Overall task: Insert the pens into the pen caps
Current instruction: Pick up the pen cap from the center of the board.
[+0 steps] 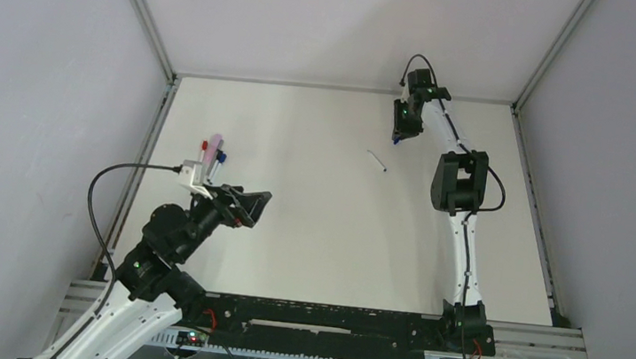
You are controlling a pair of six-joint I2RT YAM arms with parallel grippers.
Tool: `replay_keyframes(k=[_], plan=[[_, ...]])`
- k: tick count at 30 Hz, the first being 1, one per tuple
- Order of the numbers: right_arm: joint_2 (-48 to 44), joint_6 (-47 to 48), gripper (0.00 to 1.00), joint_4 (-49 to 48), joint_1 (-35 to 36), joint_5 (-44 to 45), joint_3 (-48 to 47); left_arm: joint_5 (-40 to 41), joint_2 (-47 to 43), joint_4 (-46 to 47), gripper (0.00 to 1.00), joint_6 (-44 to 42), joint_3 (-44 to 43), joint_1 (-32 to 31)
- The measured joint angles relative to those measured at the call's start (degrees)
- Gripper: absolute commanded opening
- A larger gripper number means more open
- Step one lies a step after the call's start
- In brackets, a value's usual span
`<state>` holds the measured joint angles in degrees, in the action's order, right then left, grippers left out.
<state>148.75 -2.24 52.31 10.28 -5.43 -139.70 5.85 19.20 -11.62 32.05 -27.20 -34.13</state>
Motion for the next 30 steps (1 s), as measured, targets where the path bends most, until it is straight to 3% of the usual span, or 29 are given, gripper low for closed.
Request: replay_keyframes(k=[14,30], plan=[[0.4,0.6,0.30,1.9,0.0,0.6,0.0,0.0,-1.7,-1.7,1.00,0.5,0.0,0.0],[-4.4,7.0,0.06,-3.4,-0.2,-0.7,10.3,-0.3,-2.3,-2.1,1.00,2.4,0.0,0.0]])
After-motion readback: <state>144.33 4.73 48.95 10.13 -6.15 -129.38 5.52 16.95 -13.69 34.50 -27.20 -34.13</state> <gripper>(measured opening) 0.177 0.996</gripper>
